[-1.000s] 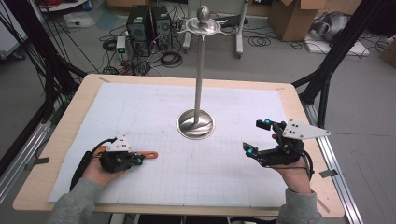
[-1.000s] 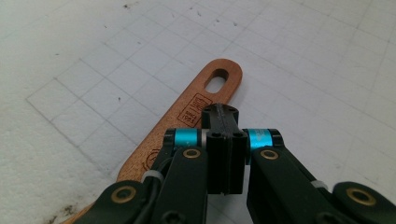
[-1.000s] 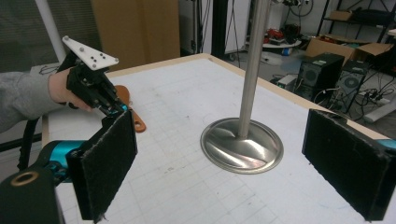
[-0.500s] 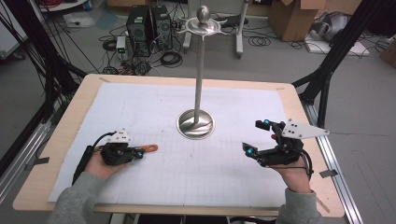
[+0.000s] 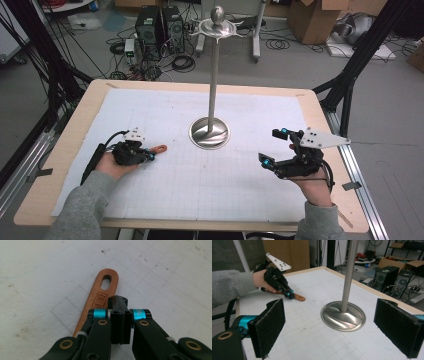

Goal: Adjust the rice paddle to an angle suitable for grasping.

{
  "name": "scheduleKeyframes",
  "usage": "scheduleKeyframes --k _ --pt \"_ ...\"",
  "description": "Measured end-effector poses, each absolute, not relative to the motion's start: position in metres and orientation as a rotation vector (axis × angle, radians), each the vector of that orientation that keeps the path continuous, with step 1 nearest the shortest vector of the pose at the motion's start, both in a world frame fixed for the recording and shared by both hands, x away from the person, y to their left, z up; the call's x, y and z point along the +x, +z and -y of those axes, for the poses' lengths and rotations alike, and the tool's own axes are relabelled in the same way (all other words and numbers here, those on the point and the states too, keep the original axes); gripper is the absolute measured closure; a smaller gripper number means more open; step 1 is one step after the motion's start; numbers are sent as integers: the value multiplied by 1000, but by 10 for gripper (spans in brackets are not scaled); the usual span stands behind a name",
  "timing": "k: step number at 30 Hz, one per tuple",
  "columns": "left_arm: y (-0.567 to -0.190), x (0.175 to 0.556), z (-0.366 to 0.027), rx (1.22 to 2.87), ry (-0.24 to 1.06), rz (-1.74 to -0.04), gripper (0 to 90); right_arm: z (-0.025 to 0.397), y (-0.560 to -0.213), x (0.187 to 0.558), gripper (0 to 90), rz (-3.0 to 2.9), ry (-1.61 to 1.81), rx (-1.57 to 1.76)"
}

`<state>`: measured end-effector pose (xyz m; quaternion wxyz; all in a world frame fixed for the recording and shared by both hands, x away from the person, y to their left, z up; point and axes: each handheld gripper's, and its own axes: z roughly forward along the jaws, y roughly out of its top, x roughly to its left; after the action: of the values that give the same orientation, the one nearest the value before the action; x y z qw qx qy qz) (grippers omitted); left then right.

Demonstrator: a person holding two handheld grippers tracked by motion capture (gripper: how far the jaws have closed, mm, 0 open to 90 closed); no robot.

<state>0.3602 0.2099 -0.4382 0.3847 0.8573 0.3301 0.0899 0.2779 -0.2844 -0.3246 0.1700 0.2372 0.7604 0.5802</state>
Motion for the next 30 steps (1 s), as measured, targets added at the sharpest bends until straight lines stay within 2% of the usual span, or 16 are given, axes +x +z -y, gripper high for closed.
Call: scheduleKeyframes --k 8,16,20,25,30 --pt "-439 369 -214 2165 237 -870 895 283 -325 278 90 -2166 1648 667" --pt "-428 365 -223 2133 251 -827 875 284 -325 278 90 -2170 1648 666" --pt "-419 363 -231 2155 254 -749 769 285 -325 278 90 -2167 1648 677" --pt "-415 361 -234 2201 256 -655 525 285 -325 277 90 -2167 1651 670" --pt "-415 360 -235 2214 265 -651 269 284 -325 276 91 -2181 1642 664"
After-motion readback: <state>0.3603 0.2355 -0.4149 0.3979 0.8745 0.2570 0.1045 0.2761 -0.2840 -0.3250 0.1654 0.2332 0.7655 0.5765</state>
